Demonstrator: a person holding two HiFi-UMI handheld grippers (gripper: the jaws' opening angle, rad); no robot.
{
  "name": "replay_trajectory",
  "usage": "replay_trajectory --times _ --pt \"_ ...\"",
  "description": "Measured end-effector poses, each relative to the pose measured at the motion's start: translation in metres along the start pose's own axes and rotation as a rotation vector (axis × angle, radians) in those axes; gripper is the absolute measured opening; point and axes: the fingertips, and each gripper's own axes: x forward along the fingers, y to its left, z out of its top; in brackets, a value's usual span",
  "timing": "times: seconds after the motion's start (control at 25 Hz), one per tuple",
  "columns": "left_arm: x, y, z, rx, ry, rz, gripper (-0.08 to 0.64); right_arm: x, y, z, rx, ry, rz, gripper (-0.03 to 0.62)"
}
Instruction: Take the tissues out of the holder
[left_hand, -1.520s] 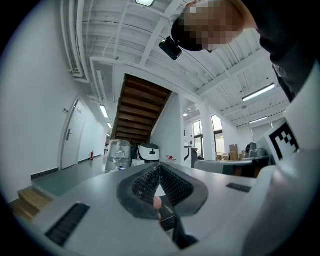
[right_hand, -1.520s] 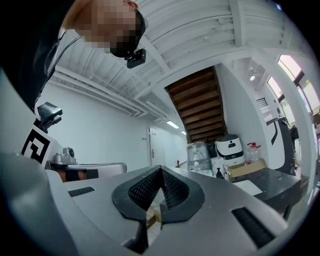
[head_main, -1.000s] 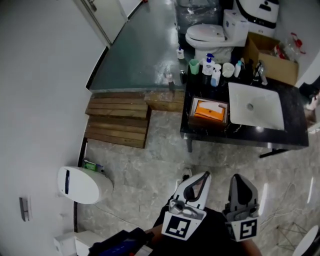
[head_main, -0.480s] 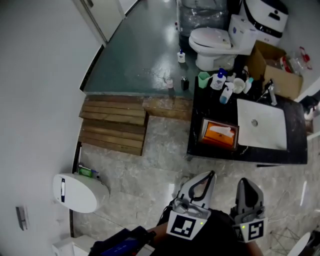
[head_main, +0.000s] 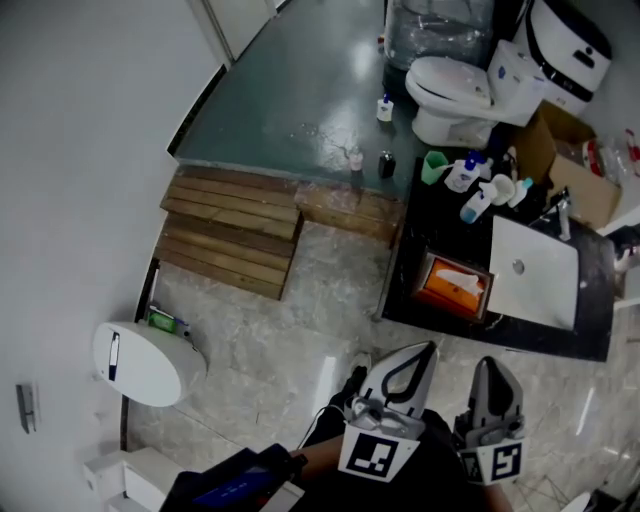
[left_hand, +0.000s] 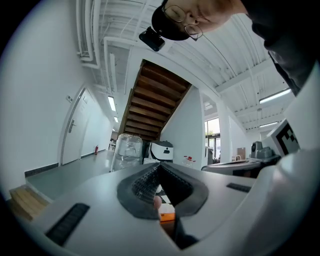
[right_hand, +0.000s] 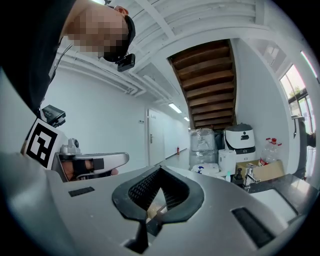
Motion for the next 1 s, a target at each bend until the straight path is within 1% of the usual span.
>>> replay_trajectory --times 0.08,0.16,0.24,0.4,0.48,0.56,0.64,0.72,0.8,0.88,1.0 --pt "0.001 0.006 0.001 -0.013 -0.013 0.016 -0.003 0.006 0.005 -0.004 0.003 0.016 0.021 -0.002" --pt "0.004 0.012 -0.002 -0.031 -0.008 0.036 -0.003 0.011 0.007 -0.005 0.001 0.019 0.041 -0.002" --pt "0.005 0.015 -0.006 -0.023 0.004 0.06 -0.003 0.013 0.004 -0.006 -0.001 0.014 0.064 -0.002" --pt "0.008 0.014 -0.012 0.009 0.032 0.108 -0.003 0.015 -0.005 -0.009 0.012 -0.003 0.111 -0.002" --pt "0.009 0.01 -0.016 0.0 0.053 0.139 -0.003 0.012 -0.014 -0.012 0.034 -0.001 0.126 -0.002" --pt "0.017 0.005 -0.013 -0.014 0.047 0.17 -0.003 0.013 -0.027 -0.008 0.047 -0.016 0.145 -0.002" --pt "0.025 -0.004 -0.012 -0.031 0.052 0.19 -0.003 0.015 -0.037 -0.005 0.052 -0.022 0.196 -0.002" --pt "0.03 -0.011 -0.013 -0.047 0.053 0.207 -0.003 0.013 -0.041 -0.005 0.048 -0.003 0.269 -0.002" --pt "0.034 -0.01 -0.013 -0.072 0.041 0.247 -0.003 0.013 -0.046 -0.005 0.039 0.0 0.319 -0.002" --pt "0.034 -0.006 -0.014 -0.08 0.031 0.281 -0.003 0.017 -0.051 -0.004 0.04 -0.016 0.338 -0.002" --pt "0.033 -0.003 -0.018 -0.084 0.036 0.284 -0.003 0.022 -0.054 -0.014 0.058 0.02 0.349 -0.002"
